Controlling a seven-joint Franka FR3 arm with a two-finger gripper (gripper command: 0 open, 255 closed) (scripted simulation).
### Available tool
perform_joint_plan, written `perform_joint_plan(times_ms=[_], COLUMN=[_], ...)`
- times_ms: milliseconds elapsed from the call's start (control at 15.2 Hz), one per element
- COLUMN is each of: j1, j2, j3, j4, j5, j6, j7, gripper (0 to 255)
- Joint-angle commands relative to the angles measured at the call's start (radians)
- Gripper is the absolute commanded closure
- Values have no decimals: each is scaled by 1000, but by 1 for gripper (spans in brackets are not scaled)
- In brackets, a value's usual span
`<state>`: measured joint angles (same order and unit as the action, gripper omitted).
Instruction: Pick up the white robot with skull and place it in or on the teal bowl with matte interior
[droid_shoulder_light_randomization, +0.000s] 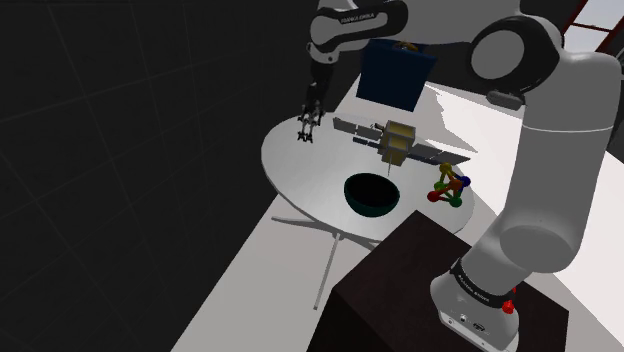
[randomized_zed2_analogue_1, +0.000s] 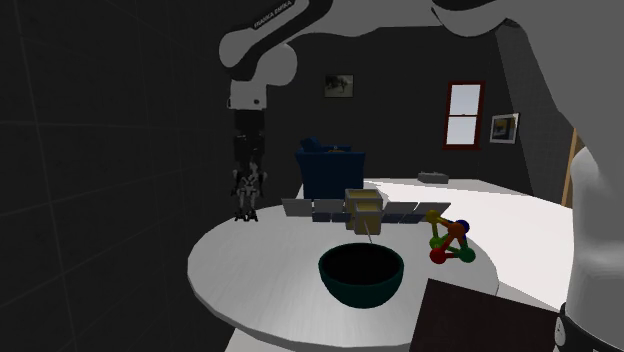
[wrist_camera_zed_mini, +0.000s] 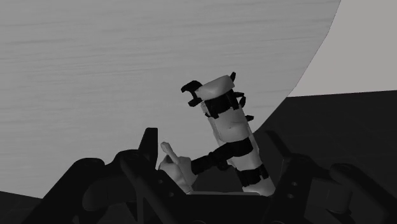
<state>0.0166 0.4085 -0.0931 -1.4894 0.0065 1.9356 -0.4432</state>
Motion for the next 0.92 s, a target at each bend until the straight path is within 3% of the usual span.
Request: perform_joint_plan(times_ms=[0,396,858], j1=[-1,-8,-27], j2=[-72,-319,-593], j3=[-4,-18,-36], j4=[-96,-402,-683], j5=[-5,-28,-64], j6=[25,86,95], j7=[-5,-22,-44], gripper=[255,255,255])
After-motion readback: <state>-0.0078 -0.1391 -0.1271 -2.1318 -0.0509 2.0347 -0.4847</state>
